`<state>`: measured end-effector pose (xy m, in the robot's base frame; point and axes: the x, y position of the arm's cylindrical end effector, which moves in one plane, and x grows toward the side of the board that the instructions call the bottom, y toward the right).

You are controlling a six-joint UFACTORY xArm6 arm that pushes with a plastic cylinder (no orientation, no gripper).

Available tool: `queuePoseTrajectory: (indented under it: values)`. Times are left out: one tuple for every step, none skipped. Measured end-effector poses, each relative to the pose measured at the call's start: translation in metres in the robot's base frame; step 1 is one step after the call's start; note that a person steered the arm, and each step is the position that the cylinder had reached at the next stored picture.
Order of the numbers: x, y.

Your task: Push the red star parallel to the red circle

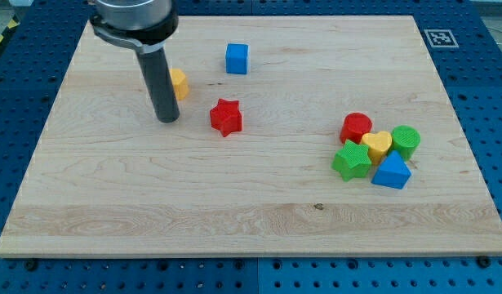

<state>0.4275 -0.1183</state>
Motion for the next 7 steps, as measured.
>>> queuePoseTrajectory:
  values:
    - [0.001, 0.017]
    - [0.001, 0.025]
    - [0.002, 0.04]
    - [0.005, 0.055]
    - [0.007, 0.063]
    - [0.012, 0.07]
    - [0.017, 0.079]
